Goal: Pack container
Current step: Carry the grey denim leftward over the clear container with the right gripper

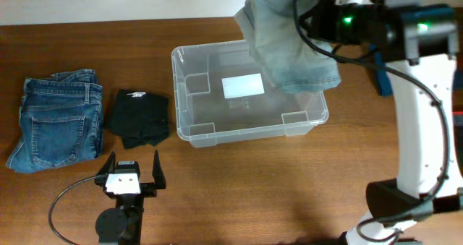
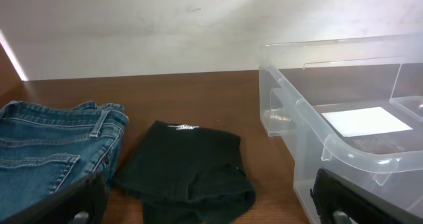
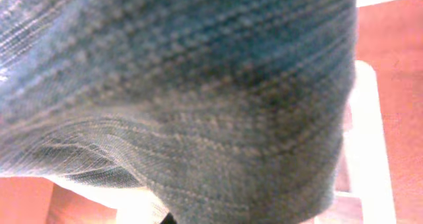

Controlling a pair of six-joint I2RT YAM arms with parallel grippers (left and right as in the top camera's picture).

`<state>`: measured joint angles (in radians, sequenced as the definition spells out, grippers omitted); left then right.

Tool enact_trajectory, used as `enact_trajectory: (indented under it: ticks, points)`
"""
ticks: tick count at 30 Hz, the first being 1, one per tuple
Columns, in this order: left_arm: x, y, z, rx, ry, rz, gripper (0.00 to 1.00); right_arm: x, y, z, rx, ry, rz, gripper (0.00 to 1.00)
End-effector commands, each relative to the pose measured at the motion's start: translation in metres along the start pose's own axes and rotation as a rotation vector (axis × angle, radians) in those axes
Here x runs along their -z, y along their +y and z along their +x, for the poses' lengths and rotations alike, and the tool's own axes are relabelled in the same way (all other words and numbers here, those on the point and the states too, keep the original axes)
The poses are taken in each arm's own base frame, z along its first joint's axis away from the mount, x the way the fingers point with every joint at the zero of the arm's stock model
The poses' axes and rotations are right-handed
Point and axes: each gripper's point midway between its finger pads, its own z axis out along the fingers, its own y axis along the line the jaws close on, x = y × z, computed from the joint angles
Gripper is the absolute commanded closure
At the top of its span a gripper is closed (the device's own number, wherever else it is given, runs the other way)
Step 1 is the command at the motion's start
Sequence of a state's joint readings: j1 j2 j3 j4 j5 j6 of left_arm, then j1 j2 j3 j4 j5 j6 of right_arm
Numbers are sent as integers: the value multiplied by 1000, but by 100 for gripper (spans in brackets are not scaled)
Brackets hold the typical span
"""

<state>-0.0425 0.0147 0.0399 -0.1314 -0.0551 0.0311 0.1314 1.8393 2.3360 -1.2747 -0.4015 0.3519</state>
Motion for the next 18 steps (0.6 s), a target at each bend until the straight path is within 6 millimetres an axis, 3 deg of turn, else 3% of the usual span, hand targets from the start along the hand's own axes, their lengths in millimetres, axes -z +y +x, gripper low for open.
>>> enact_trajectory:
  ticks: [1, 11, 18]
  points:
    - [0, -1, 1, -15, -3, 10, 1, -21, 4, 4, -52, 34, 3, 96]
    - [0, -1, 1, -15, -3, 10, 1, -96, -7, 37, -82, 214, 37, 96]
    - [0, -1, 1, -15, -3, 10, 1, -127, -24, 55, -154, 300, 79, 96]
